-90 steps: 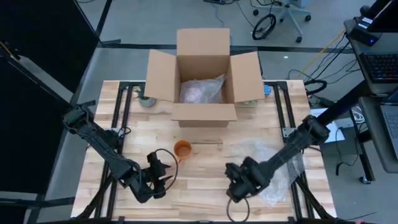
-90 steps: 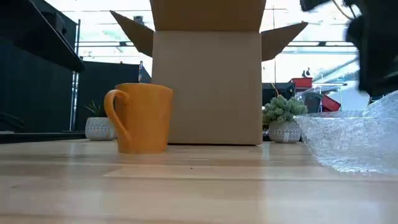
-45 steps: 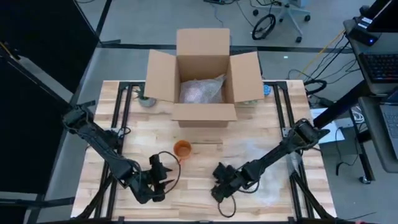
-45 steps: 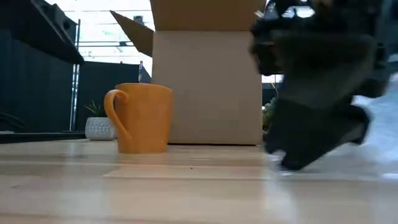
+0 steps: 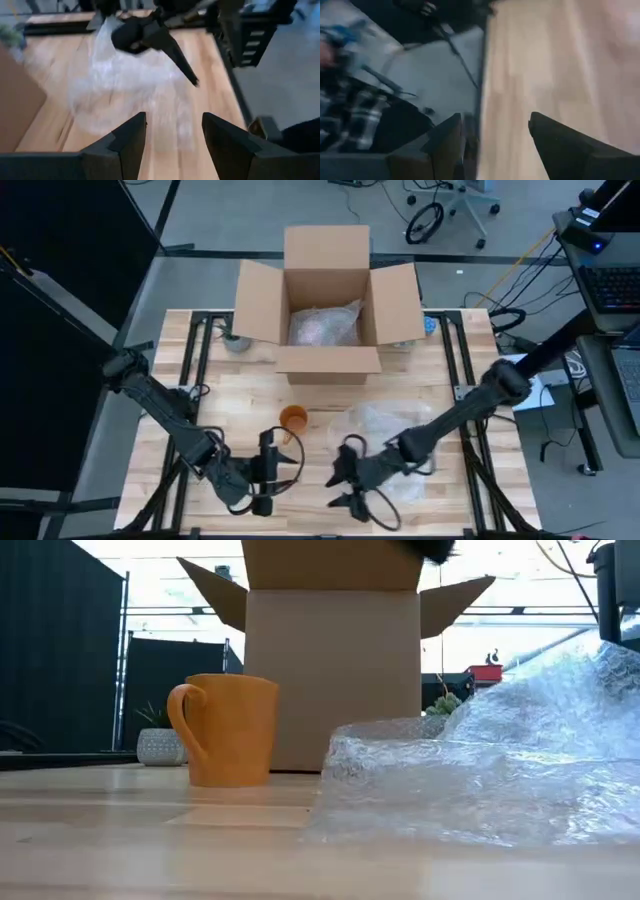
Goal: Wrap mug
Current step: Wrap the orange mug with transparent bubble wrap
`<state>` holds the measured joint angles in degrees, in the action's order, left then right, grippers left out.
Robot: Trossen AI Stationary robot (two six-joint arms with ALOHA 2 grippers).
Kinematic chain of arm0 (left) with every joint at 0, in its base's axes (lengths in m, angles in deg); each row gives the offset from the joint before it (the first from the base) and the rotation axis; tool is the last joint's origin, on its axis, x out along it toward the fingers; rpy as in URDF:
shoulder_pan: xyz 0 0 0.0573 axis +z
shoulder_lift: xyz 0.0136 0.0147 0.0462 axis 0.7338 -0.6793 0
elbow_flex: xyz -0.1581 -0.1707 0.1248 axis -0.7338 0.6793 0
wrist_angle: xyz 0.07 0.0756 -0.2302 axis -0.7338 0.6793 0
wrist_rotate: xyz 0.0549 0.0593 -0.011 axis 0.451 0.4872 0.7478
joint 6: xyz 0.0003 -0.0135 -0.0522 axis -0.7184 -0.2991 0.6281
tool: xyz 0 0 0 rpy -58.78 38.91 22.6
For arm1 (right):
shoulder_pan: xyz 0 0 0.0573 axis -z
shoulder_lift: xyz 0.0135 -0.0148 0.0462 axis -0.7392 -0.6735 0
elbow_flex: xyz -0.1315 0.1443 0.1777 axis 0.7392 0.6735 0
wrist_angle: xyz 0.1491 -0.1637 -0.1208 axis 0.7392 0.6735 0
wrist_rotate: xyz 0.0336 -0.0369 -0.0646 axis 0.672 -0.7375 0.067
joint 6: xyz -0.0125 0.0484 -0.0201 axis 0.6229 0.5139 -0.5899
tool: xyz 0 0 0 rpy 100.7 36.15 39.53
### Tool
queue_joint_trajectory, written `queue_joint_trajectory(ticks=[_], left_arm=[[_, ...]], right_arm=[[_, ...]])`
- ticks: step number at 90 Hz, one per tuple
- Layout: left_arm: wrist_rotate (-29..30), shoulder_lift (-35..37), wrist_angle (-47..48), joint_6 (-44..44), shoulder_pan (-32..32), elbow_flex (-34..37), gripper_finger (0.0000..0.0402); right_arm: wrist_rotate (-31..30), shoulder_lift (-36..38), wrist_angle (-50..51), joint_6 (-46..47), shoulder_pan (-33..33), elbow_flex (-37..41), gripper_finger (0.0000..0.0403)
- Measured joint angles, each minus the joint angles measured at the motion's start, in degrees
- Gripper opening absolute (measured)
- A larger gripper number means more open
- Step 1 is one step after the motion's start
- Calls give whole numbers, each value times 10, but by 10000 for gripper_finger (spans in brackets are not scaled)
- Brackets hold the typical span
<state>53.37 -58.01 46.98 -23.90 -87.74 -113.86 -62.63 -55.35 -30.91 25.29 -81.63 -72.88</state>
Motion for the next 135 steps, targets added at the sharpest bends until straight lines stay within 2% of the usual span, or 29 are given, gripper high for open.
queue_joint_trajectory(ticks=[15,27,38,48,67,76,90,105,109,125,135], left_arm=[[-3,-1,-7,1,29,0,182],[-5,-1,-5,-2,42,0,182],[-5,-1,-5,-14,49,0,182],[-5,-1,-5,-17,53,0,182],[-5,-1,-3,-31,55,0,182],[-5,-1,-3,-31,54,0,182],[-5,-1,5,-31,54,0,182],[-5,-2,6,-31,55,0,182],[-5,-2,6,-31,56,0,182],[-5,-2,-4,-31,56,0,182],[-5,-2,-17,-32,57,0,182]], right_arm=[[-87,40,282,221,-65,1,222],[-102,39,503,443,-116,2,222],[-105,39,616,584,-153,2,222],[-105,39,629,643,-164,26,222],[-105,39,509,627,-154,112,220],[-114,39,456,611,-151,140,203],[-168,41,370,572,-151,146,131],[-255,74,283,449,-145,117,25],[-288,86,264,412,-140,105,11],[-434,126,180,260,-116,75,28],[-470,128,126,194,-82,75,39]])
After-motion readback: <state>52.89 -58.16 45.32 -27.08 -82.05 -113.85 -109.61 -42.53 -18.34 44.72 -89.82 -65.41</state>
